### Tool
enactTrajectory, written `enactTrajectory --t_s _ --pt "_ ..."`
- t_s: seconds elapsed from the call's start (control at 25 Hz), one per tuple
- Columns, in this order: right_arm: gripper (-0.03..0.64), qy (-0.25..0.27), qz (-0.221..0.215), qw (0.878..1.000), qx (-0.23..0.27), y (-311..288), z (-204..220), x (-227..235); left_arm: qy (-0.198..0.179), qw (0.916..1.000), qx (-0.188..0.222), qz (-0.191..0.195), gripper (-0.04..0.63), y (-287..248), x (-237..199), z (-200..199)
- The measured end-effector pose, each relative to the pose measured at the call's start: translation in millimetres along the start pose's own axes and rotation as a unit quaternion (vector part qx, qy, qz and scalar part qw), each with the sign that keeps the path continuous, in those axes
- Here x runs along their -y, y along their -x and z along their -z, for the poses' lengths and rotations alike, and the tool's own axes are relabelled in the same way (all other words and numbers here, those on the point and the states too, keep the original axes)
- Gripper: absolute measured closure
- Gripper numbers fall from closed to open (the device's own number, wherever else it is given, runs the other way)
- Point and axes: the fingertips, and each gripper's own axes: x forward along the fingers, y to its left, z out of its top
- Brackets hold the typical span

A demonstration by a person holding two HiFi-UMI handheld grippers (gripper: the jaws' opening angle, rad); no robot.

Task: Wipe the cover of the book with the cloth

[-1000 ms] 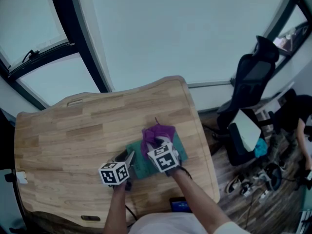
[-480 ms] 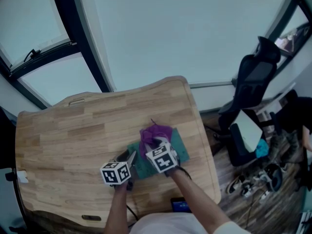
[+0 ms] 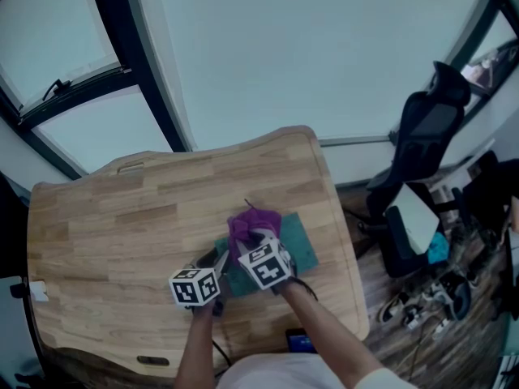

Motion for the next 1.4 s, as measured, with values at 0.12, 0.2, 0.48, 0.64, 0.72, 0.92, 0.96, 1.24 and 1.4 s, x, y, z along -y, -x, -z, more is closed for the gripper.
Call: enactTrajectory --t_s 0.12,0.2,0.48,0.64,0.72,0.92,0.96,1.24,1.4 --pt "0.537 0.006 -0.006 1.000 0.001 -2.3 -0.1 -4.5 0.002 1.0000 -0.001 0.001 0.449 -0.3 -0.3 0.7" --pt "0.537 0.010 -0.010 1.000 0.001 -3.2 -0.5 -7.9 0.002 1.0000 0.000 0.001 0.449 -0.2 -0.5 0.9" --pt "0.537 0.019 -0.024 1.000 -0.002 -6.3 -2.7 -16.9 0.003 1.0000 -0.001 0.003 0.452 -0.6 -0.6 0.2" --pt "0.537 0.023 -0.034 0.999 -0.005 -6.7 -4.5 -21.4 0.005 1.0000 -0.001 0.004 0.454 -0.1 -0.4 0.4" --pt "0.537 0.021 -0.038 0.999 -0.004 -6.7 -5.1 -22.2 0.004 1.0000 -0.001 0.004 0.454 0.1 -0.5 0.2" --pt "0.537 0.021 -0.037 0.999 -0.001 -7.1 -4.2 -22.2 0.004 1.0000 0.000 0.003 0.454 0.4 -0.6 0.1" --pt "0.537 0.022 -0.037 0.999 0.000 -7.0 -3.8 -21.7 0.005 1.0000 0.000 0.003 0.454 -0.2 -0.3 0.1" --pt "0.537 0.021 -0.032 0.999 -0.001 -6.5 -3.5 -22.4 0.010 0.9999 -0.002 0.005 0.454 -0.6 -2.0 0.2" --pt "0.537 0.020 -0.032 0.999 -0.002 -5.2 0.1 -23.5 0.012 0.9999 -0.003 0.006 0.454 -0.9 -1.6 0.7"
